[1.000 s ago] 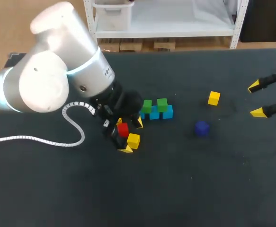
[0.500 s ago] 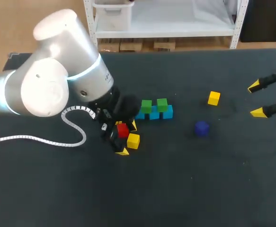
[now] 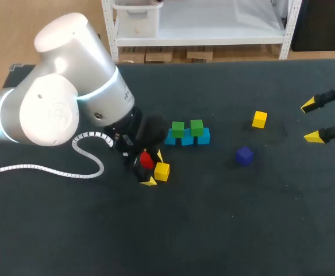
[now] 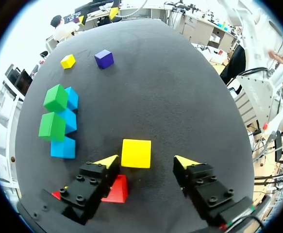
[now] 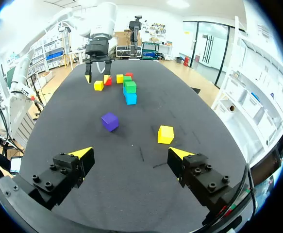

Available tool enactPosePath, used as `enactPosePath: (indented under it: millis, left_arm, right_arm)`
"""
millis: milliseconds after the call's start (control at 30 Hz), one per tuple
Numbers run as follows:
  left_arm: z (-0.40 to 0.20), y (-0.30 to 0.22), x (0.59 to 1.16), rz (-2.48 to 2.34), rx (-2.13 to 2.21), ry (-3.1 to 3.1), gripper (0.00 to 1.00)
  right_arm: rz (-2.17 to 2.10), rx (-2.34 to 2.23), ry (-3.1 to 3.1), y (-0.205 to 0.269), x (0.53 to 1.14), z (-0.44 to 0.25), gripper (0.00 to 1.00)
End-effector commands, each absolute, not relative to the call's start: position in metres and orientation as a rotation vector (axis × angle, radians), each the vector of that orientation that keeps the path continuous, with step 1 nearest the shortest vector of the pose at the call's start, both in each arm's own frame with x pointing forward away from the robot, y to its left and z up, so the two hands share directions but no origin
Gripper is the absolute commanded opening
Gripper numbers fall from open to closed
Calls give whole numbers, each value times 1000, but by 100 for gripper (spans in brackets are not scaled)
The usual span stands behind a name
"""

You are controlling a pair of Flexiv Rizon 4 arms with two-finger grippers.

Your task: Place the blue cubes, place green cubes on the blue cubes, place the yellow cubes on the green cubes, then place the red cubes on the yellow cubes, and place purple cube on the red cubes.

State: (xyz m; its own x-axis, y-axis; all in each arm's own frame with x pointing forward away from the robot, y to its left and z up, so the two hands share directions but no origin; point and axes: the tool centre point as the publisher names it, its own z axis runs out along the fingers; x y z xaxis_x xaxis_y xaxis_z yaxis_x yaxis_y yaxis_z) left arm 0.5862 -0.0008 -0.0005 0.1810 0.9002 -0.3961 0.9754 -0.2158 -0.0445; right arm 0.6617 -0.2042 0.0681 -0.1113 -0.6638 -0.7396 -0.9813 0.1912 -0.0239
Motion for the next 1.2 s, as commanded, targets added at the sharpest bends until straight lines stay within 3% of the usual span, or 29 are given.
enactPosePath:
  millis: [33, 200, 367, 400, 467, 500, 767, 867, 967, 1033, 1200]
  left_arm:
    - [-2, -3, 586, -503, 2236, 1813, 69]
    - [0, -6, 588, -502, 2236, 1805, 78]
    - [2, -8, 589, -501, 2233, 1796, 77]
    - [2, -9, 590, -501, 2232, 1795, 69]
    - [2, -9, 590, -503, 2229, 1795, 63]
    - [2, -9, 591, -503, 2228, 1795, 50]
    - [0, -12, 593, -503, 2218, 1805, 45]
    - [0, -12, 594, -502, 2212, 1809, 36]
    - [3, -11, 594, -495, 2204, 1809, 19]
    - [5, -10, 593, -488, 2198, 1808, 0]
    - [17, -8, 593, -479, 2181, 1785, 0]
  right_arm:
    - [655, -1539, 1846, -204, 662, 68, 100]
    - [655, -1539, 1846, -204, 662, 68, 100]
    - [655, -1539, 1846, -204, 662, 68, 100]
    - [655, -1539, 1846, -204, 662, 68, 100]
    - [655, -1539, 1846, -204, 662, 68, 100]
    - [655, -1539, 1846, -204, 662, 68, 100]
    - [655, -1539, 1846, -204, 662, 68, 100]
    - [655, -1539, 1846, -204, 662, 68, 100]
    - [655, -1539, 1846, -204, 662, 68, 100]
    - [655, -1539, 1846, -204, 662, 68, 100]
    - [655, -1539, 1846, -204, 662, 68, 100]
